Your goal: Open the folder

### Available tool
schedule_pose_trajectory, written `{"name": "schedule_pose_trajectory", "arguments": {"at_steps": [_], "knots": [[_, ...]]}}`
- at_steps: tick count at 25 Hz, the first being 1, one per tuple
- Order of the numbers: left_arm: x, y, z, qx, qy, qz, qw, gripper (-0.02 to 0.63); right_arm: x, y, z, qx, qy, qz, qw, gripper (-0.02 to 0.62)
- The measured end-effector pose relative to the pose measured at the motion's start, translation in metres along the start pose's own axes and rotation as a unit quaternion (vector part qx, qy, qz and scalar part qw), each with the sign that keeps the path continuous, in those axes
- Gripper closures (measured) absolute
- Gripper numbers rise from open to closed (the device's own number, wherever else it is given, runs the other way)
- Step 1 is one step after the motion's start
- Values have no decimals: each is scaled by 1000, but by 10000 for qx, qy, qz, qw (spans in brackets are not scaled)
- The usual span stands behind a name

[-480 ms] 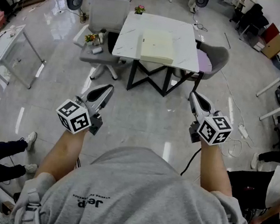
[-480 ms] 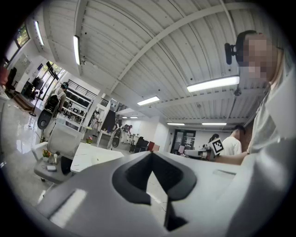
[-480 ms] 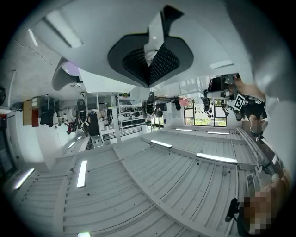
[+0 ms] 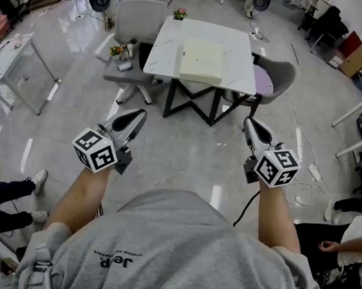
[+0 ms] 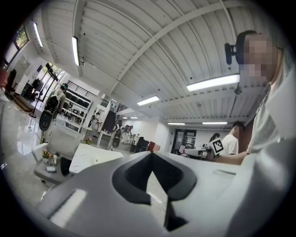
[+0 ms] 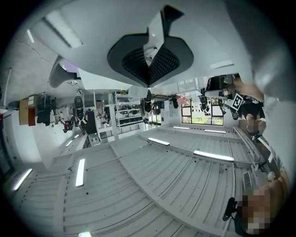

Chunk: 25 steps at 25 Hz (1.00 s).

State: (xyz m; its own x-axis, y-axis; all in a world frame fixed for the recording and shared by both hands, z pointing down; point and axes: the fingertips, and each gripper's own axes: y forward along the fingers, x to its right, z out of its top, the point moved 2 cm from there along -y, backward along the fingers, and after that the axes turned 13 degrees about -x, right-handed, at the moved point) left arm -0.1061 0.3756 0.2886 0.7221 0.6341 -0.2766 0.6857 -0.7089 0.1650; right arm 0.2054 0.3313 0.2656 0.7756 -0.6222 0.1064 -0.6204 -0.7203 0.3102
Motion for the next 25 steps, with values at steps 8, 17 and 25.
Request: {"name": "schedule_pose_trajectory", "arguments": {"at_steps": [8, 17, 25], "knots": [[25, 16, 1, 18, 38, 142, 9999, 548, 11, -10, 3, 150, -151, 562, 9982, 250], [64, 33, -10, 96, 5, 419, 9991, 548, 47, -25, -5, 123, -271, 693, 9972, 227], [48, 42, -8, 17, -54, 509, 9987, 548, 57, 2, -1, -14, -325, 752, 9966, 227]]}}
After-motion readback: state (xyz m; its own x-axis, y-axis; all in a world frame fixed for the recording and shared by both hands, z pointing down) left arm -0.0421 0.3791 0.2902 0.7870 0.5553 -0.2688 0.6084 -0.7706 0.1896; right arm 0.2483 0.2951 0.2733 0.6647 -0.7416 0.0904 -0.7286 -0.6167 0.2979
